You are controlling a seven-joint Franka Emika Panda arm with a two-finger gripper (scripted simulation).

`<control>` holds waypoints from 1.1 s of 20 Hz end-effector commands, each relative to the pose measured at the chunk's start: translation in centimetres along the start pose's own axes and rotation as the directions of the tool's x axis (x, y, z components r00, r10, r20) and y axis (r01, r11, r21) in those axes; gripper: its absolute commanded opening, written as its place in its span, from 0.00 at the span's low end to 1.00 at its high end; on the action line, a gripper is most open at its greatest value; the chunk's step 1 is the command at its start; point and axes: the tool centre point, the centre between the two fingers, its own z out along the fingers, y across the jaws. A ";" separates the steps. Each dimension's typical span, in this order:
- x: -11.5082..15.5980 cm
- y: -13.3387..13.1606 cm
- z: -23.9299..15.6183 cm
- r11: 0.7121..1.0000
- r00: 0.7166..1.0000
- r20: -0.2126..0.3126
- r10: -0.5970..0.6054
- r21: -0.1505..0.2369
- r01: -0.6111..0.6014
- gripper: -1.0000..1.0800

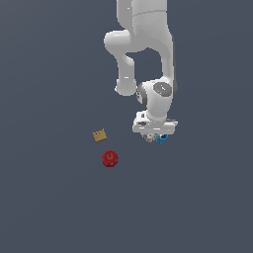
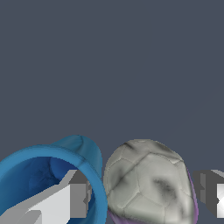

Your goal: Pick up a designated object from a clutter of objects.

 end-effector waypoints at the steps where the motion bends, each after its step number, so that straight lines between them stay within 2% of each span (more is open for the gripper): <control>1: 0.1 0.1 -0.2 1.000 1.000 -0.002 0.001 0.000 -0.001 0.00; 11: -0.1 2.8 -3.1 1.000 1.000 0.001 0.000 -0.001 0.000 0.00; 22: -0.5 9.2 -10.6 1.000 1.000 0.007 0.000 0.002 0.000 0.00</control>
